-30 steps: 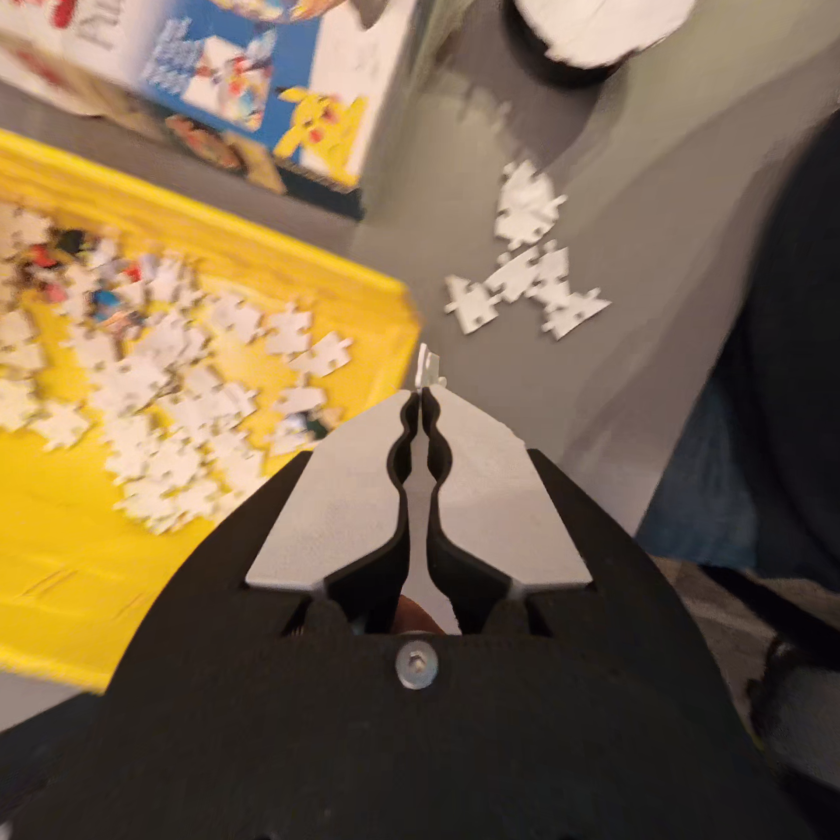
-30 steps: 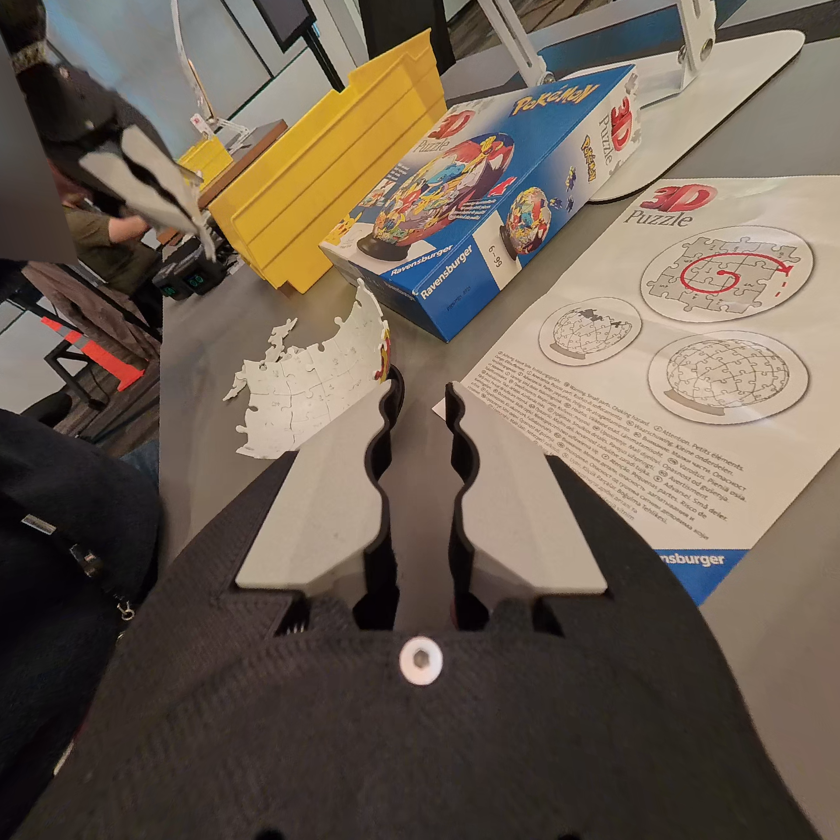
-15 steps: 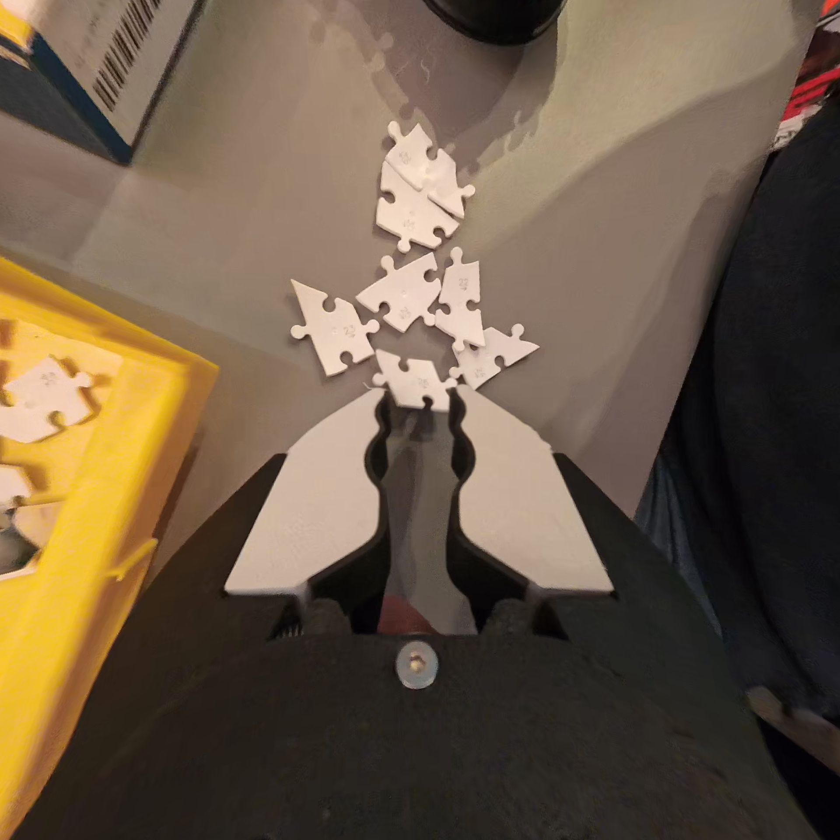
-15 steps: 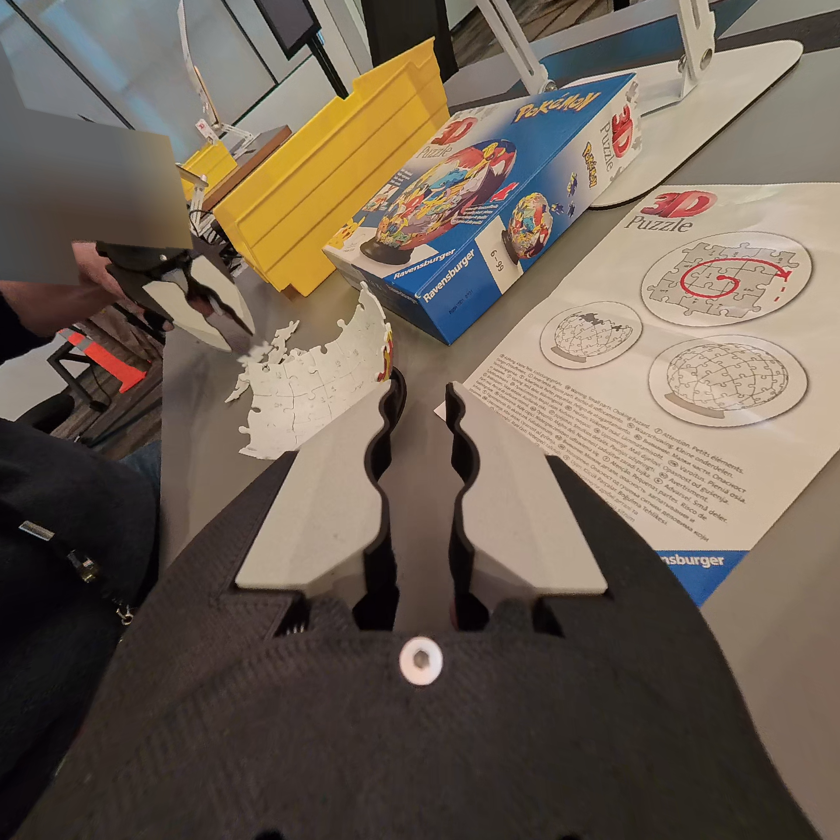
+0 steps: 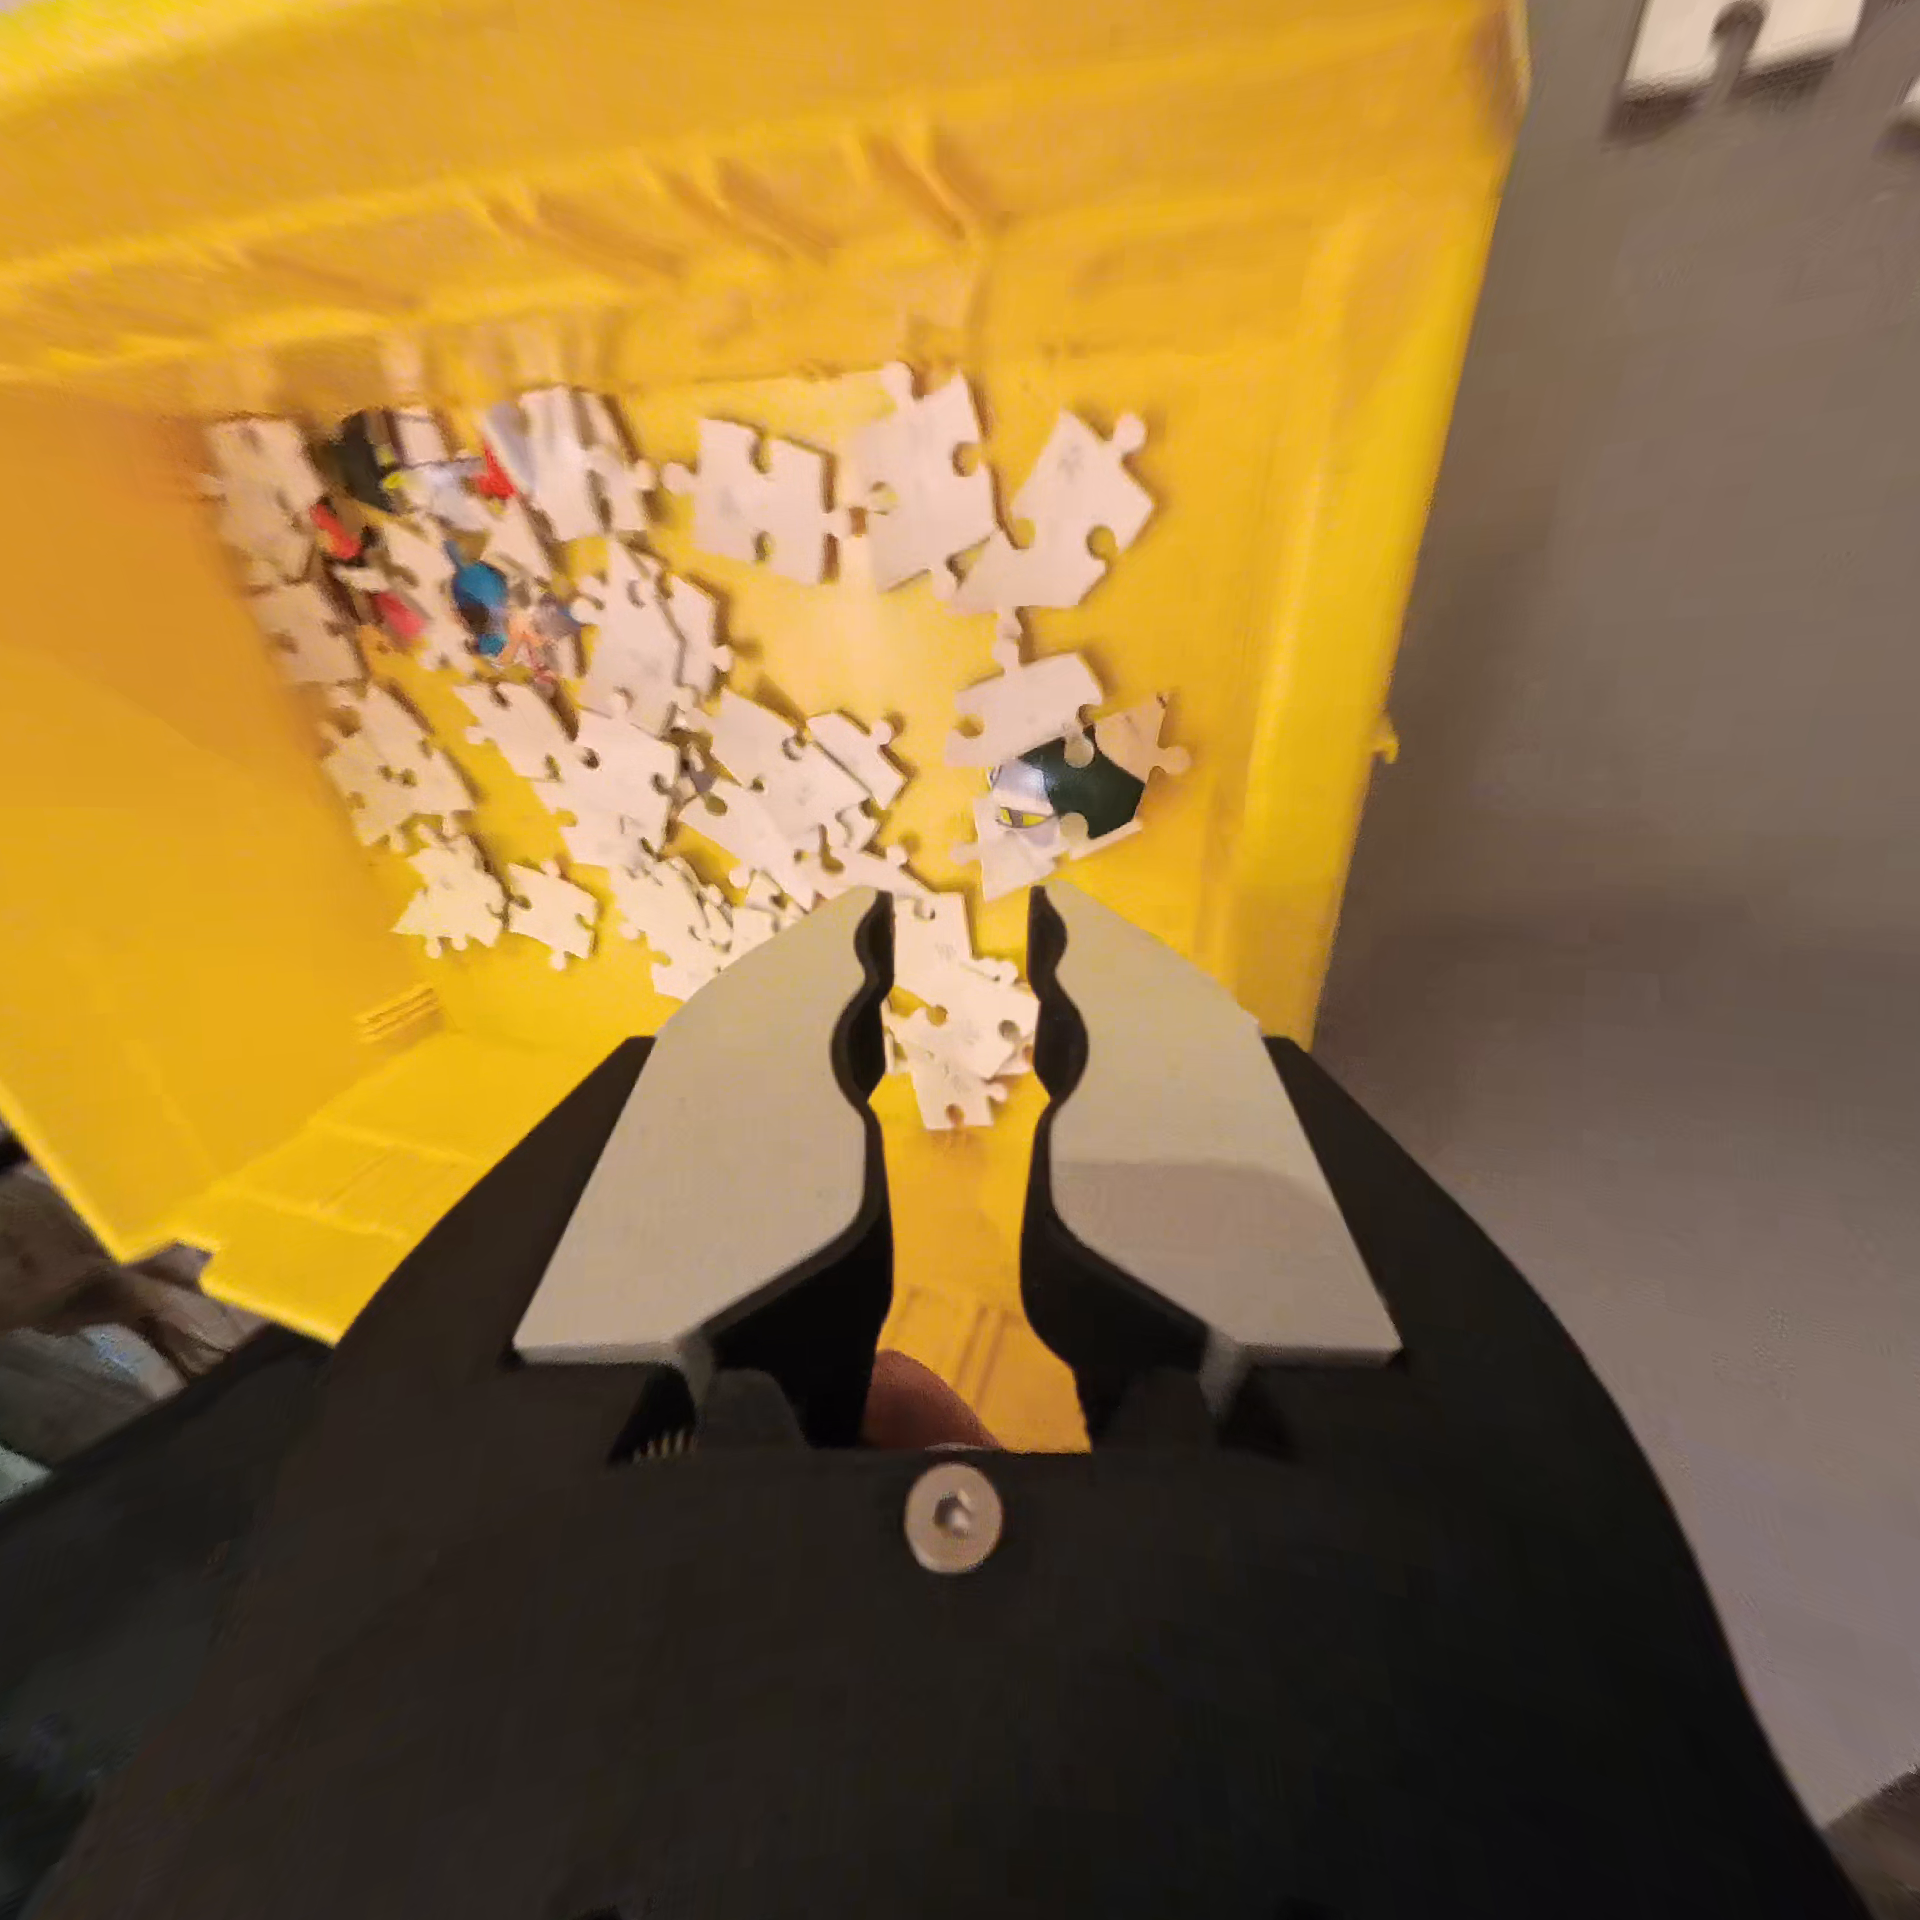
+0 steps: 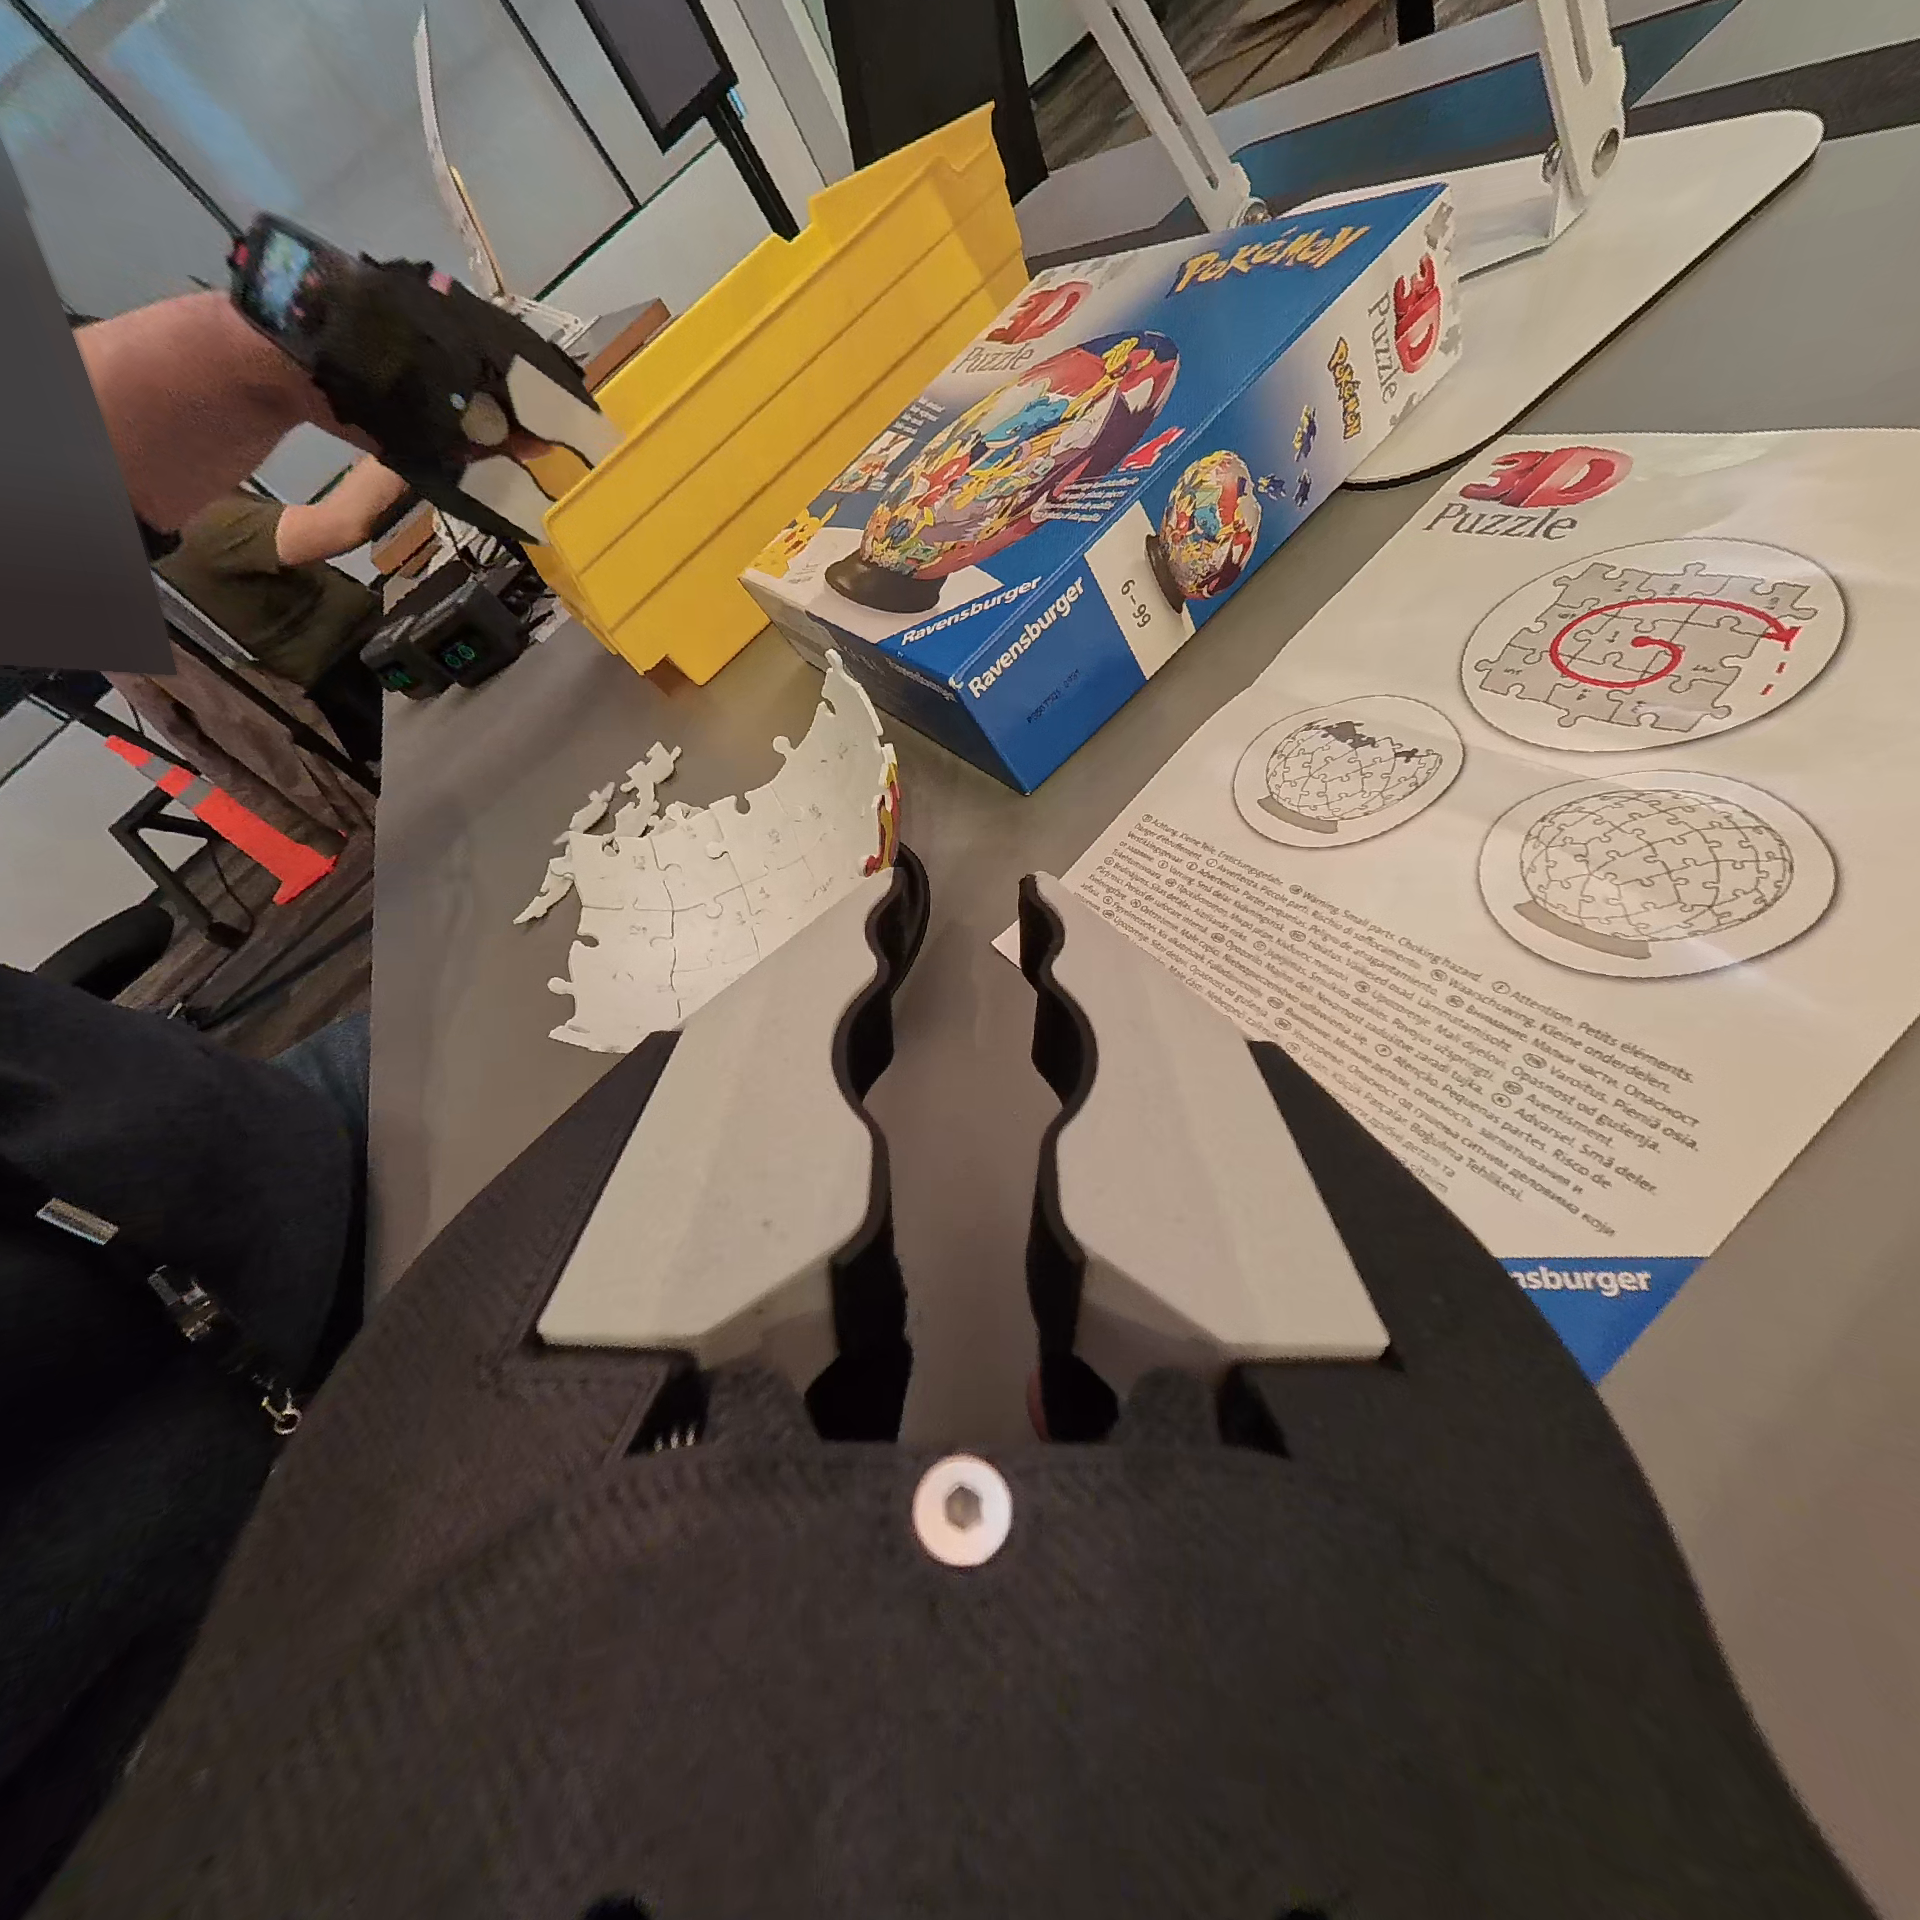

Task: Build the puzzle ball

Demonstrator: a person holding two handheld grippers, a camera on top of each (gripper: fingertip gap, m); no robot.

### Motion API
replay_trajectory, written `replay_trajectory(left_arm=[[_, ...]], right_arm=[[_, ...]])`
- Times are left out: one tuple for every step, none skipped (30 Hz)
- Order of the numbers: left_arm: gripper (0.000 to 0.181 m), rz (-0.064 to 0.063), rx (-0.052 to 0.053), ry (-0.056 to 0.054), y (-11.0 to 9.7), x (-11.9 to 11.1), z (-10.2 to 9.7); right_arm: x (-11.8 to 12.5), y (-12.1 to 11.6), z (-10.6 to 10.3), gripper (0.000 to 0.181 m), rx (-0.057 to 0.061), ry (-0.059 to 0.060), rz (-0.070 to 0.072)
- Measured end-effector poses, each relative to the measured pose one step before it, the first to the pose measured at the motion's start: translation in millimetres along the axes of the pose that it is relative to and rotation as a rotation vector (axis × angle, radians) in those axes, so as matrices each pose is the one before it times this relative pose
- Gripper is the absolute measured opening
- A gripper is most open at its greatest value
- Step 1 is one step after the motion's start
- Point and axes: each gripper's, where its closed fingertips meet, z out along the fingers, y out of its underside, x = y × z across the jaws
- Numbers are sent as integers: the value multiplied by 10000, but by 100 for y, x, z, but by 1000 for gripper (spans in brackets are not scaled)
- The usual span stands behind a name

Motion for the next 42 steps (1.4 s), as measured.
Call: replay_trajectory(left_arm=[[23,440,-84,157,67,197,611],[24,329,-88,225,104,259,565],[24,260,25,144,-45,97,470],[24,292,150,129,-257,125,352],[23,325,117,172,-217,182,251],[23,304,95,97,-232,62,187],[23,321,80,31,-250,-5,171],[21,302,54,44,-233,62,206],[17,247,-45,-6,-99,3,246],[14,295,-177,71,137,95,212],[13,144,3,4,-70,-82,-12],[12,7,-55,-2,65,-108,35],[8,42,13,137,16,197,49],[7,60,-6,-63,25,-75,-15],[0,-89,-186,-325,233,-507,57],[0,-253,-170,-72,216,-224,164],[0,-256,99,4,-93,-124,30],[0,-127,27,-77,47,-200,41],[0,-96,-154,-208,318,-332,71],[0,-126,-13,-5,167,-20,-77],[0,-94,169,10,-106,59,-289],[4,41,214,5,-209,121,-352],[15,130,195,211,-235,475,-275],[27,178,128,88,-185,301,-109],[29,274,-22,-84,7,12,23],[30,312,-70,-20,104,-47,69],[32,244,-150,70,218,-48,151],[31,219,-61,105,55,28,223],[28,193,70,79,-168,72,237],[25,196,-33,89,-58,93,264],[25,172,-135,159,99,157,231],[23,85,76,58,-161,-42,43],[21,-24,-13,69,2,-48,34],[16,-58,-39,85,64,33,58],[6,-116,-7,-39,24,-101,84],[3,-194,3,-72,62,-145,126],[3,-265,81,99,-9,26,-1],[3,-303,19,69,65,-67,-51],[3,-318,53,3,22,-190,-71],[3,-502,114,165,-58,-44,-128],[3,-682,138,431,-120,226,-186],[3,-703,243,377,-266,125,-272]], right_arm=[[14,-24,-9,19,11,0,15],[20,5,2,19,-4,-4,21],[1,9,6,19,-9,-8,13],[0,8,1,19,-6,-8,8],[-3,-9,3,19,1,-7,8],[3,-1,-11,19,6,-7,6],[5,-14,-12,19,10,-3,5],[5,-23,-14,19,11,0,3],[4,-15,-12,19,10,-2,7],[-1,-15,-17,19,14,-3,8],[19,-22,-15,19,14,3,6],[0,-9,-2,19,5,-3,6],[-8,2,-1,20,-1,-6,0],[0,-5,-10,19,5,-3,0],[1,-20,-16,19,8,-2,5],[-3,1,0,20,-1,-1,1],[6,0,-7,20,-2,-2,-2],[-8,-1,-5,20,4,-3,-1],[-2,-11,-14,20,4,-1,-2],[-9,-8,-9,20,3,-1,-2],[-1,-8,-13,20,11,-1,-1],[1,-5,-10,20,5,-2,1],[4,-1,4,20,-9,-5,5],[-4,14,11,20,-11,-7,9],[5,17,4,20,-10,0,4],[-2,-1,0,20,-3,7,-3],[13,0,0,20,0,9,-1],[12,5,-2,20,-4,7,-4],[-3,-3,-9,20,5,8,-10],[9,-24,-12,20,17,8,-2],[5,-9,-13,20,12,5,3],[5,-1,-1,20,-5,-2,5],[7,6,8,20,-8,-5,9],[-5,10,8,20,-4,-7,6],[-2,-4,-5,20,1,-6,3],[-1,-11,-19,20,11,-5,4],[3,-16,-11,20,11,-4,5],[-14,0,-5,20,4,-7,1],[-6,-10,-2,20,5,-9,2],[-2,-12,-13,20,8,-8,4],[-2,-10,-8,20,8,-3,2],[-8,-4,-3,20,6,-3,1]])
